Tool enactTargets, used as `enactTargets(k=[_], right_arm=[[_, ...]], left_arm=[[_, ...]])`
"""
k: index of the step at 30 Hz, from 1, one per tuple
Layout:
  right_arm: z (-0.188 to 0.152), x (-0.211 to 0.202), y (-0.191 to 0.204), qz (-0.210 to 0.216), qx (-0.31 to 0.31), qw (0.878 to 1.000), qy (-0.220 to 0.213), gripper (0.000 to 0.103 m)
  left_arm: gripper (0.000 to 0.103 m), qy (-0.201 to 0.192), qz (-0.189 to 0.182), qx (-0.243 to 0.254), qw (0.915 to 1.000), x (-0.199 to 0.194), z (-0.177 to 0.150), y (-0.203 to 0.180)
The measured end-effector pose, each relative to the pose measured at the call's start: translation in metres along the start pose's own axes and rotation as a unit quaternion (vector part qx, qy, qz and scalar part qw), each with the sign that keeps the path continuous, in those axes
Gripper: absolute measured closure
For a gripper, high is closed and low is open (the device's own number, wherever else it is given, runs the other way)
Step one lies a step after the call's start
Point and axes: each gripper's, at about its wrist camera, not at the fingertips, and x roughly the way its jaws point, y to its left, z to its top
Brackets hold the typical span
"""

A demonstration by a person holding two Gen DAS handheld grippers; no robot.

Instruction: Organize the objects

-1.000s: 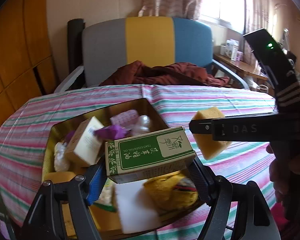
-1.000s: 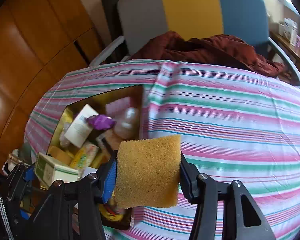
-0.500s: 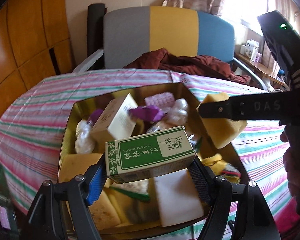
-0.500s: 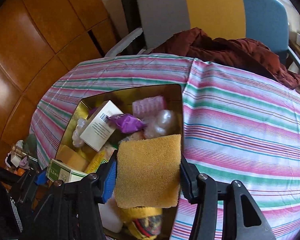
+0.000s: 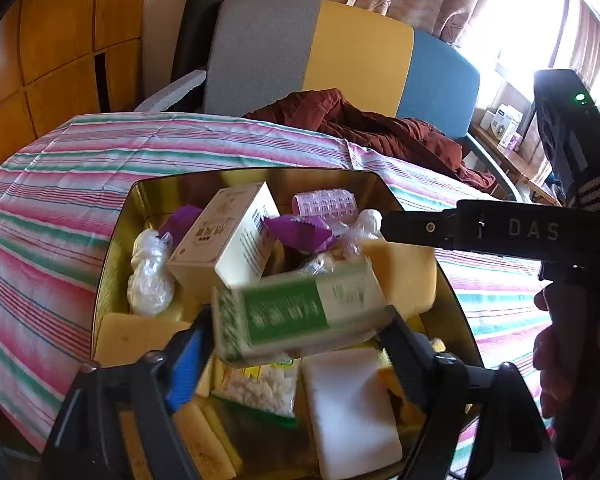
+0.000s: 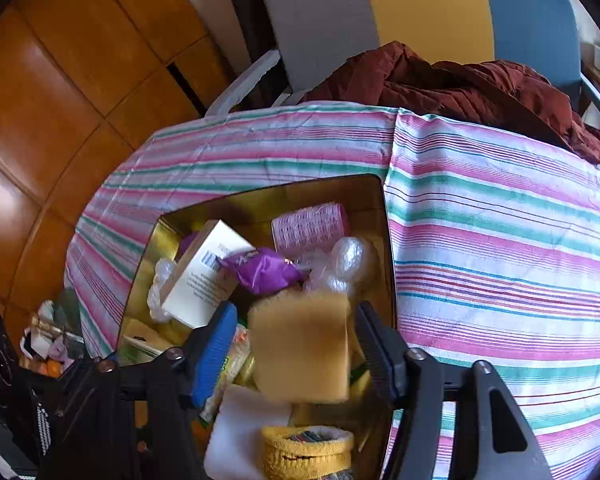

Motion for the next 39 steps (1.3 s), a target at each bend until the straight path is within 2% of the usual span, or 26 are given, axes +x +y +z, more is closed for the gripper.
enactTargets(k=[3,7,14,16,20,25,30,39], right_arm=[[-0.001,-0.002,-0.002,0.002,0.003,1.0,-0.002,0.039],[-0.007,-0.006,-0.004,0.004,0.01,1.0,-0.004,0.039],[-0.023,-0.019,0.002,-0.013,-0.001,1.0,-0.018,0.039],[-0.029,-0.024,0.005,-0.021,-0.011,0.999,-0.026,0.039],[-0.043,-0.034,0.011,-0.04,-0.029,0.998,-0.044,0.039],[-0.064,-0.045,0.015,-0.058,-0.039,0.996,-0.064,0.039],[-0.081,-0.053,0.018,-0.069,-0.044,0.994,-0.073,0.039],[-0.101,-0.062,0.022,-0.083,-0.052,0.991,-0.087,0.039]], left_arm=[[0.016,0.002,-0.001,-0.006,1.0,-0.001,-0.001,0.001],[0.015,-0.007,0.017,0.004,0.9998,-0.008,-0.005,0.0],[0.009,-0.048,0.074,0.019,0.9959,-0.032,-0.01,0.0],[0.008,-0.06,0.093,0.01,0.9938,-0.038,-0.01,0.001],[0.0,-0.074,0.105,0.007,0.9917,-0.049,-0.013,0.002],[0.0,-0.079,0.109,0.005,0.9909,-0.059,-0.02,0.0],[0.0,-0.08,0.133,0.008,0.9879,-0.063,-0.027,-0.006],[0.0,-0.083,0.141,-0.014,0.9864,-0.068,-0.035,-0.007]])
